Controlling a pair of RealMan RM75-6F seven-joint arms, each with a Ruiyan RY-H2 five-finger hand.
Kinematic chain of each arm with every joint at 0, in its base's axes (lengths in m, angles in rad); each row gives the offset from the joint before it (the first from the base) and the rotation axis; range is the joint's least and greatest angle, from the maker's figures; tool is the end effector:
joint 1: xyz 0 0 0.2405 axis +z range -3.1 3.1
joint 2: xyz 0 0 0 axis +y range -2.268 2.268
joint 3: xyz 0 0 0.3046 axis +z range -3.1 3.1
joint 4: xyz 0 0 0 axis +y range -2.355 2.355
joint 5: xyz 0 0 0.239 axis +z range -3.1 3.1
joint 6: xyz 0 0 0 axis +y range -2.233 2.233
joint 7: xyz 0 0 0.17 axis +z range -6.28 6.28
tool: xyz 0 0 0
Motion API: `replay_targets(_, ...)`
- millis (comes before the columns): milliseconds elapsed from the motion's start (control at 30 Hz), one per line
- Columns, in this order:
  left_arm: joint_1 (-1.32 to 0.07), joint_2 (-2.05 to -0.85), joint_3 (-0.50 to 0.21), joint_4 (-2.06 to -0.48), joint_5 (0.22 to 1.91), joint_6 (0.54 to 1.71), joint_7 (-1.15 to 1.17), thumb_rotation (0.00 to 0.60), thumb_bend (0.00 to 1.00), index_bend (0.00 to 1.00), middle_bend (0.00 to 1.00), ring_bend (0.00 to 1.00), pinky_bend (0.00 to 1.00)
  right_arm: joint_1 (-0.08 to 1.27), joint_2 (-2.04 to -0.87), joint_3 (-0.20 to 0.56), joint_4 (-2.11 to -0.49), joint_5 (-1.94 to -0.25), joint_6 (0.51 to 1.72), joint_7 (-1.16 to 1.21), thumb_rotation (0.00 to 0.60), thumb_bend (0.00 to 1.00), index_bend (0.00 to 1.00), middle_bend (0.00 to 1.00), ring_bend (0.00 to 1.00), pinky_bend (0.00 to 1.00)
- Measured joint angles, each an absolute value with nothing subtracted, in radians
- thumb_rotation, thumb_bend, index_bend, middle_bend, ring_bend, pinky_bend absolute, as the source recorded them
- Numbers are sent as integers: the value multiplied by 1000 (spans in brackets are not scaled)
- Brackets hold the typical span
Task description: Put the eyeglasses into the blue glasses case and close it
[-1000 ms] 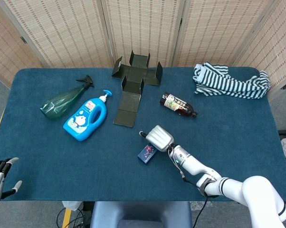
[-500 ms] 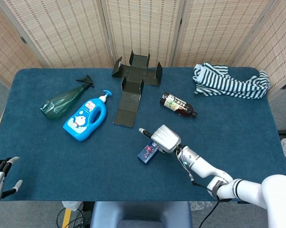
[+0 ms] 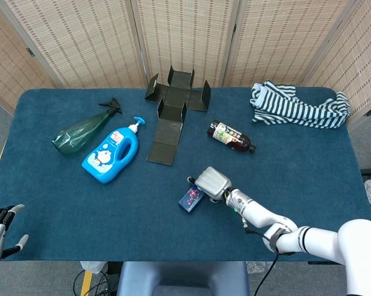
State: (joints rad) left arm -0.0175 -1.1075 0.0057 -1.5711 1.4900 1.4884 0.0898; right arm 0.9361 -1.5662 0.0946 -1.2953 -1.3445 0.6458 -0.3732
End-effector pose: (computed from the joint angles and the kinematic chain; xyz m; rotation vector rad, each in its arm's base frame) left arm -0.3952 0.1744 0.1555 -1.4103 -0.8772 -0.7097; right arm -0.1482 -0.4251 -0.1009 2.3487 -0.4932 0.6445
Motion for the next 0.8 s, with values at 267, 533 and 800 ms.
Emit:
replay_targets(267,-19,-1112,5,-1564,1488,1484,84,600,302,227,257,232,300,957,-1584,108,-1280,-1306,644,-387,600,331,542,993,1000,903)
replay_targets(533,-31,-1119,-2,-1557,1492,1476,85,600,303,227,257,232,300,940,-1561,101,-1309,-1282,680,-402,600,175,0,947,1000,903)
replay_targets(800,-60,-1139,-29,-1534,1496,1473,90,600,303,227,257,232,300,838,-1491,87,-1391,-1273,860,-414,600,139,0,798,923,808)
